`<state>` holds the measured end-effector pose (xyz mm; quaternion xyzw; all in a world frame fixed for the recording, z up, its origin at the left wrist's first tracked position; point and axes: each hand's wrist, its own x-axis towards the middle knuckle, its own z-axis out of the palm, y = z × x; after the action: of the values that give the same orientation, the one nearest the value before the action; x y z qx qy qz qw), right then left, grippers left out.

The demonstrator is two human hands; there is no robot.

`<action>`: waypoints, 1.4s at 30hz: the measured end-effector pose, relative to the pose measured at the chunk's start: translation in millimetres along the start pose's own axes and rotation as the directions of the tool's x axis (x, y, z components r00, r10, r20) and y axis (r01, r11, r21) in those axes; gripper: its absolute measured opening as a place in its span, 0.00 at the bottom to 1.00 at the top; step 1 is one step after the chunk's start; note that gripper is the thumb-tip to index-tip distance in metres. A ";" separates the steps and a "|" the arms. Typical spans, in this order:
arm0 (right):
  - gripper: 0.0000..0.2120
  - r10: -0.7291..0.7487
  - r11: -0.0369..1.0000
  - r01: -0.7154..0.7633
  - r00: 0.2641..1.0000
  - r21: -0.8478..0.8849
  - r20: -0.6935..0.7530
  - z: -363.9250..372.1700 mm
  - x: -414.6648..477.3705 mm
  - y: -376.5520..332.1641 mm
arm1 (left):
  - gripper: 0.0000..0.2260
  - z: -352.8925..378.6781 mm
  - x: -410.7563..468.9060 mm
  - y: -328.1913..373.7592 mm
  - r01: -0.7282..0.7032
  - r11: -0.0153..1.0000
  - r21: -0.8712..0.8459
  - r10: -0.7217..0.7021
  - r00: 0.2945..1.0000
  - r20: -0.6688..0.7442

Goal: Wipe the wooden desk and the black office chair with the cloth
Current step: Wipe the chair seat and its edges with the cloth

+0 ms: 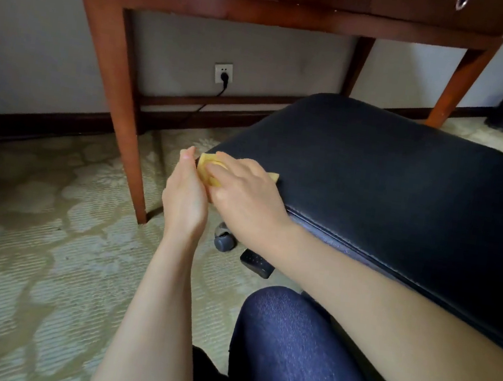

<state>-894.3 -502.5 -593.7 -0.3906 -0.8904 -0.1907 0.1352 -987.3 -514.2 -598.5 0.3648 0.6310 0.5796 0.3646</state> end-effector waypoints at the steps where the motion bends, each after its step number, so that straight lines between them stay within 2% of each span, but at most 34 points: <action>1: 0.17 -0.004 1.000 0.004 1.000 -0.014 -0.026 4.6 -2.5 0.3 | 0.21 -0.3 0.3 0.4 -0.010 1.000 -0.015 0.010 1.000 -0.020; 2: 0.16 -0.012 0.999 0.010 0.999 -0.034 -0.040 6.6 -8.9 0.4 | 0.20 0.6 0.5 0.6 -0.022 1.000 -0.015 0.022 0.999 -0.033; 4: 0.11 -0.046 0.995 0.039 0.996 -0.088 -0.080 4.2 -31.3 0.7 | 0.19 2.7 -1.1 1.8 -0.052 0.994 0.094 0.055 0.998 -0.031; 8: 0.17 -0.102 0.986 0.081 0.984 -0.148 -0.143 -7.9 -101.0 7.5 | 0.22 7.6 -4.9 -0.7 -0.089 0.956 0.280 0.070 0.995 0.077; 11: 0.16 -0.054 0.990 0.026 0.978 -0.137 -0.201 -15.2 -150.1 20.5 | 0.22 8.9 -7.9 -4.0 -0.147 0.935 0.321 0.107 0.985 0.139; 13: 0.15 -0.002 0.994 -0.024 0.971 -0.106 -0.238 -21.4 -175.6 28.0 | 0.23 11.1 -11.5 -4.5 -0.161 0.937 0.310 0.128 0.984 0.125; 16: 0.21 0.091 0.979 -0.136 0.957 -0.149 -0.275 -35.1 -211.8 35.1 | 0.27 19.2 -21.1 -4.6 -0.234 0.891 0.389 0.208 0.972 0.107; 19: 0.23 0.158 0.929 -0.250 0.935 -0.273 -0.318 -42.4 -252.6 42.9 | 0.28 31.9 -36.5 -3.0 -0.418 0.770 0.482 0.363 0.908 0.208; 21: 0.27 0.203 0.886 -0.335 0.903 -0.322 -0.379 -40.9 -275.0 44.5 | 0.27 39.6 -45.7 0.0 -0.547 0.685 0.481 0.456 0.837 0.302; 23: 0.27 0.247 0.862 -0.396 0.873 -0.315 -0.420 -39.7 -288.4 43.9 | 0.26 47.2 -54.2 3.1 -0.645 0.602 0.471 0.519 0.764 0.383; 26: 0.29 0.311 0.857 -0.439 0.858 -0.269 -0.408 -42.0 -285.3 41.4 | 0.25 55.7 -60.7 2.9 -0.682 0.541 0.493 0.497 0.732 0.467; 30: 0.21 0.364 0.885 -0.442 0.853 -0.145 -0.374 -49.5 -249.5 32.6 | 0.29 61.0 -61.5 -7.0 -0.712 0.422 0.561 0.421 0.702 0.574; 33: 0.17 0.370 0.913 -0.407 0.862 -0.037 -0.346 -54.7 -212.6 28.5 | 0.31 61.3 -62.0 -7.6 -0.709 0.427 0.562 0.411 0.705 0.578; 37: 0.15 0.345 0.930 -0.366 0.901 -0.034 -0.262 -44.0 -168.3 20.3 | 0.31 60.5 -61.3 -5.6 -0.712 0.421 0.562 0.416 0.702 0.578; 42: 0.11 0.285 0.941 -0.336 0.859 -0.047 -0.424 -27.7 -166.8 18.6 | 0.30 60.5 -60.8 -4.1 -0.709 0.424 0.563 0.416 0.705 0.575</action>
<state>-768.1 -610.7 -629.6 -0.4874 -0.7541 -0.2970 0.3249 -905.6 -539.9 -604.1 0.7699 0.5718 0.2762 0.0635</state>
